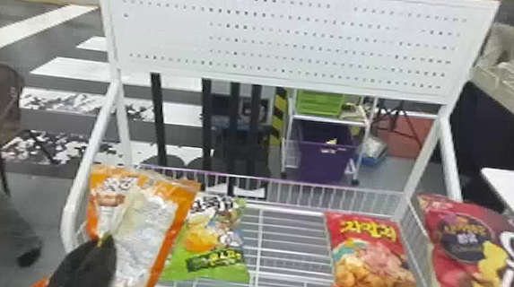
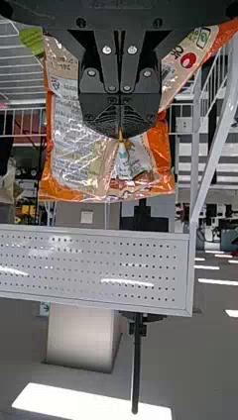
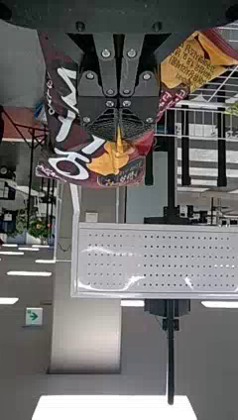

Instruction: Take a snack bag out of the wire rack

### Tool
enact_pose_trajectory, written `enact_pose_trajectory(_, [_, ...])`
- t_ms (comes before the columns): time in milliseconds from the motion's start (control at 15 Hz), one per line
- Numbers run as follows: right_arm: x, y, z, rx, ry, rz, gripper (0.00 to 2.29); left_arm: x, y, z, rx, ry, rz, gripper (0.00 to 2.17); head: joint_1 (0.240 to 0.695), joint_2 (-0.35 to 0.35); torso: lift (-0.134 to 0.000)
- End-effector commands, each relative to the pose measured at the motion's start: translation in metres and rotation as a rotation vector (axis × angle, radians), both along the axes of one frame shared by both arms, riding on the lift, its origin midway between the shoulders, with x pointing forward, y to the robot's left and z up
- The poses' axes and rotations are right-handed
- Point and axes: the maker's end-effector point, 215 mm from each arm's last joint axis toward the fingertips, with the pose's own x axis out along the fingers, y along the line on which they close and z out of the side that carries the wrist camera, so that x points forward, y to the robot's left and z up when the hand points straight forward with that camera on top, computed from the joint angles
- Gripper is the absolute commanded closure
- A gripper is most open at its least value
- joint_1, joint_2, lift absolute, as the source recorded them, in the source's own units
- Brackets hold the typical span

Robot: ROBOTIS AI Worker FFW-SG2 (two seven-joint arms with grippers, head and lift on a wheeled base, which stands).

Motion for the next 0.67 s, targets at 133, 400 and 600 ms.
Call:
enact_pose_trajectory(133, [-0.0011, 0.0021, 0.0013, -0.004, -0.001, 0.006, 2.25, -0.0002, -0.0006, -0.0003, 0.000, 0.001, -0.002, 1.87, 0.499, 0.000, 0.000])
enact_pose_trajectory(400, [-0.0016, 0.0030, 0.0015, -0.008, -0.002, 0.007, 2.25, 0.0002, -0.0006, 0.0003, 0.000, -0.001, -0.002, 1.87, 0.499, 0.000, 0.000])
enact_pose_trajectory(600, [-0.0016, 0.0029, 0.0033, -0.011, -0.007, 0.009, 2.25, 0.0010, -0.0004, 0.0014, -0.001, -0.004, -0.001, 1.87, 0.499, 0.000, 0.000])
